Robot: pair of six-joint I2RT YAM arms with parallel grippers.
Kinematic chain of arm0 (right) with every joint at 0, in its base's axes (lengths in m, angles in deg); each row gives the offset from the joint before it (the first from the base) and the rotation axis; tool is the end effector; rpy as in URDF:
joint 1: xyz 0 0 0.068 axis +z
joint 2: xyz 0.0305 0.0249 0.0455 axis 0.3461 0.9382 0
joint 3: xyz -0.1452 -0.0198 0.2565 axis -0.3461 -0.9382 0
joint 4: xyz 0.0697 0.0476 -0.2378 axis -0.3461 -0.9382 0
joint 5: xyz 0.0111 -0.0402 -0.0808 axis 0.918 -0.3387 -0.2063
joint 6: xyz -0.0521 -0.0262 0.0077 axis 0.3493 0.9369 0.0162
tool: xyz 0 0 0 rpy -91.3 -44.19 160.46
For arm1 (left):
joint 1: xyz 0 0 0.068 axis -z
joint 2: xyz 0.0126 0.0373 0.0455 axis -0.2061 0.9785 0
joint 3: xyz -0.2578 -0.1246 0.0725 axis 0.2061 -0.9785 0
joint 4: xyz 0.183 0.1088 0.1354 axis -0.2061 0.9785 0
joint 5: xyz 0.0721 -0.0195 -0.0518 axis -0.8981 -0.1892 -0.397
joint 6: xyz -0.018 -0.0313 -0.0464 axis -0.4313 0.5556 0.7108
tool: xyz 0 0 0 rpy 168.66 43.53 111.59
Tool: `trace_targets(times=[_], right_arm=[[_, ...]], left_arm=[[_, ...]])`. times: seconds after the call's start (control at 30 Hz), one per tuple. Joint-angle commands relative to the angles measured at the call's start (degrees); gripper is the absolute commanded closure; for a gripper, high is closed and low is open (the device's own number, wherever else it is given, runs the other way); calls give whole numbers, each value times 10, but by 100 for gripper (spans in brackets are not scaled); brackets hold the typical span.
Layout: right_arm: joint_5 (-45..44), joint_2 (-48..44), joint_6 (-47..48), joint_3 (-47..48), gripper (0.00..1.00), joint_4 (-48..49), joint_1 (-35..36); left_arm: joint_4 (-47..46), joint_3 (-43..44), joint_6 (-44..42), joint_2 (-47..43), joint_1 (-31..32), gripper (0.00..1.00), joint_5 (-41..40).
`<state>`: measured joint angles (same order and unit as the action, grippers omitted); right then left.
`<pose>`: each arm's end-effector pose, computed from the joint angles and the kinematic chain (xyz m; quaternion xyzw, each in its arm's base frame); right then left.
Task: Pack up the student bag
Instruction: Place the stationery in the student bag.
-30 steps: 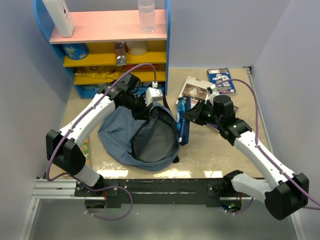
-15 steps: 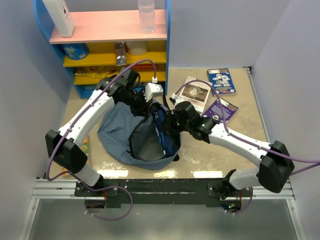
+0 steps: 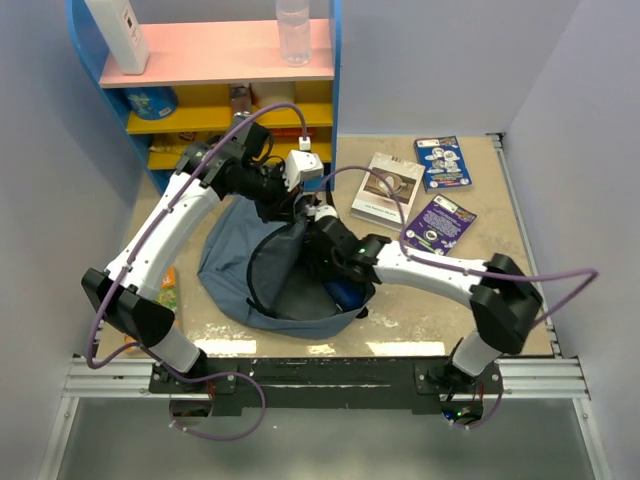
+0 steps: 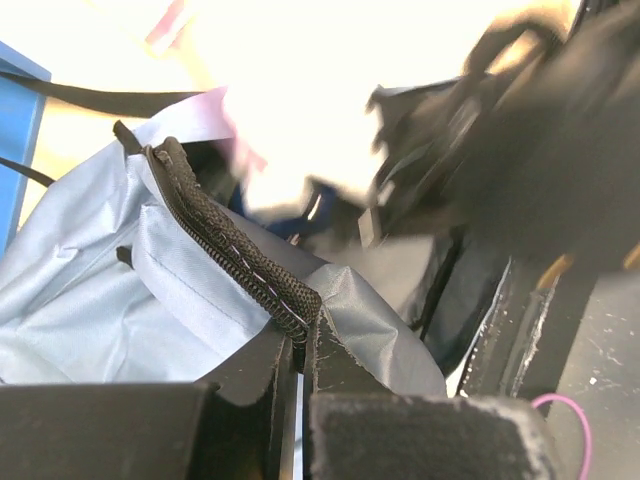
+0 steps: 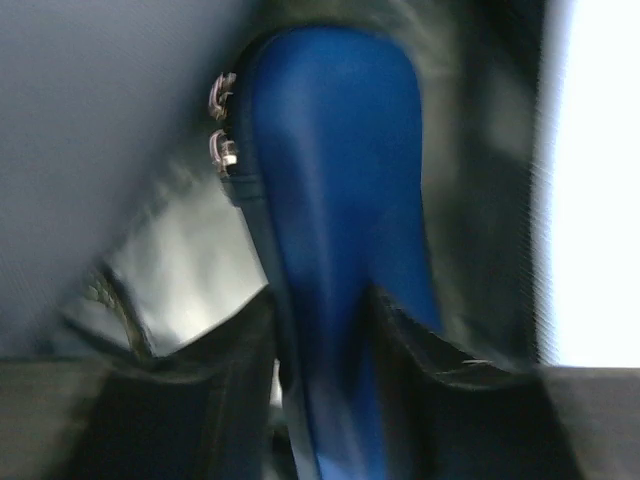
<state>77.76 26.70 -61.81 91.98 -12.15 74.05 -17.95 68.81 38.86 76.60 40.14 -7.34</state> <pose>0.2031 0.2633 0.2586 -0.1620 0.9179 0.1641 0.3230 0.2580 -0.1642 0.4157 0.5070 0.7725 -0.2626 0.2780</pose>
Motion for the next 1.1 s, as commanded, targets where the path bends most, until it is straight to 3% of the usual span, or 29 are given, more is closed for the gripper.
trace_targets(times=[0.0, 0.1, 0.27, 0.4, 0.47, 0.53, 0.6, 0.77, 0.9, 1.0, 1.07], right_arm=[[-69, 77, 35, 65, 49, 7, 47], [-87, 78, 32, 82, 36, 20, 68], [-95, -4, 8, 37, 27, 33, 69], [-40, -104, -37, -29, 23, 54, 69], [-11, -131, -48, -77, 22, 75, 69], [27, -157, -59, -128, 14, 97, 69], [39, -161, -73, -152, 14, 99, 69], [43, -165, -89, -178, 35, 57, 72], [15, -129, -100, -157, 63, -14, 72], [14, -134, -106, -157, 78, -34, 75], [15, -133, -106, -155, 82, -52, 76]], left_arm=[[3, 17, 6, -6, 0, 100, 24], [-4, -5, 6, -1, -1, 100, 15], [-16, -13, 13, 4, -1, 100, 18], [-22, -11, 17, 8, -1, 100, 15], [-22, -11, 17, 10, -1, 100, 14], [-21, -11, 14, 12, -1, 100, 13], [-21, -11, 13, 13, -1, 100, 10], [-21, -11, 11, 14, -1, 100, 0], [-22, -5, 11, 15, -1, 100, -1], [-22, -3, 10, 15, -1, 100, -3], [-22, -2, 10, 16, -1, 100, -5]])
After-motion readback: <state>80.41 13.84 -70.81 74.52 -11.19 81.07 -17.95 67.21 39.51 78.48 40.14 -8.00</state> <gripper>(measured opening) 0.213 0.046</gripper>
